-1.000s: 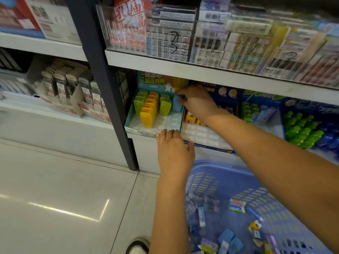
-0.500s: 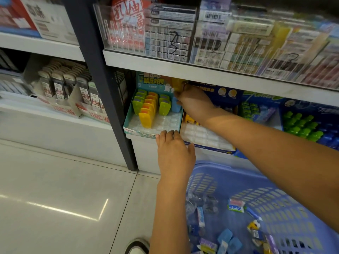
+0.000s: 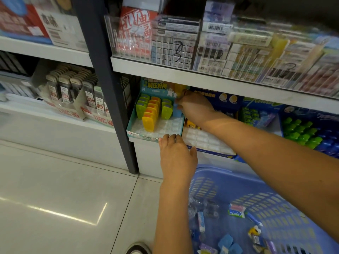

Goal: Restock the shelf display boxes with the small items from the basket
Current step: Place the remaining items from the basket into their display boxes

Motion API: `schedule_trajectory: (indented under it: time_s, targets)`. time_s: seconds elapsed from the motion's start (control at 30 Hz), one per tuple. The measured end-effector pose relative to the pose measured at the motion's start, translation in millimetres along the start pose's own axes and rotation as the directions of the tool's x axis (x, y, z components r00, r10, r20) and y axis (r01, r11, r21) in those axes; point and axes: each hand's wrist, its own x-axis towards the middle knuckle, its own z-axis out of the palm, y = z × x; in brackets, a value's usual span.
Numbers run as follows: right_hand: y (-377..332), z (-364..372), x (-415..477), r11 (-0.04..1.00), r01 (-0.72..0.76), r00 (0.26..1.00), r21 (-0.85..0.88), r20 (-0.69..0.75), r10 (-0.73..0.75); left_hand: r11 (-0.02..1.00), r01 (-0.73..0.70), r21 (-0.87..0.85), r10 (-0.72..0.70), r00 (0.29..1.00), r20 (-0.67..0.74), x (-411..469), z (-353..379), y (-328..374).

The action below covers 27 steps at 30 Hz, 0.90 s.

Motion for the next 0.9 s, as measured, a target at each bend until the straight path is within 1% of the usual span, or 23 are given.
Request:
schedule_trajectory:
  time_s: [0.1,0.23,0.27,0.33,0.4,0.43,0.47,0.53,0.57,0.67,0.77,0.83,0.9]
  targets:
    - [-2,-2,0,1.0,0.004,1.0,-0.014,-0.001,-0.004,1.0,0.005,0.008,-0.005,1.0,0.007,1,0,0]
    - [-3,-1,-2,0.989,0.076,0.997,-0.126,0.0,-0.076,1.0,-0.001,0.021,0.001,1.0,0.019,0,-1,0]
    - [-3,-3,-4,0.979,0.111,0.994,-0.171,0.011,-0.111,1.0,-0.003,0.02,0.003,1.0,0.019,-1,-2,0]
    - [-3,-6,-7,0.939,0.256,0.966,-0.23,0.04,-0.254,1.0,-0.008,0.018,0.008,1.0,0.019,-1,-2,-1]
    - [-3,-10,-11,0.909,0.362,0.932,-0.207,0.082,-0.352,1.0,-0.01,0.019,0.01,1.0,0.018,-1,-1,-1]
    - [-3,-10,-11,0.907,0.381,0.924,-0.18,0.098,-0.369,1.0,-0.011,0.018,0.011,1.0,0.018,-1,-1,-1]
    - [-3,-11,-12,0.914,0.382,0.923,-0.135,0.108,-0.369,1.0,-0.012,0.018,0.012,1.0,0.019,-1,-1,-1]
    - [-2,-10,-12,0.943,0.331,0.937,-0.022,0.125,-0.326,1.0,-0.014,0.015,0.014,1.0,0.02,-1,-1,-1]
    - [-1,-10,-13,0.947,0.322,0.939,0.007,0.127,-0.32,1.0,-0.013,0.011,0.013,1.0,0.02,0,-1,-1]
    - [-2,-5,-8,0.94,0.34,0.938,-0.012,0.082,-0.338,1.0,-0.014,0.014,0.014,1.0,0.02,0,-1,-1]
    - [-4,-1,-4,0.951,0.299,0.954,0.079,0.003,-0.3,1.0,-0.023,0.019,0.023,1.0,0.007,1,1,-3]
    - [-6,4,3,0.967,0.252,0.968,0.029,0.014,-0.252,0.999,-0.024,0.025,0.024,1.0,-0.001,1,2,-3]
    - [-6,8,6,0.964,0.261,0.965,-0.052,-0.01,-0.262,0.999,-0.026,0.031,0.026,1.0,0.006,1,2,-4]
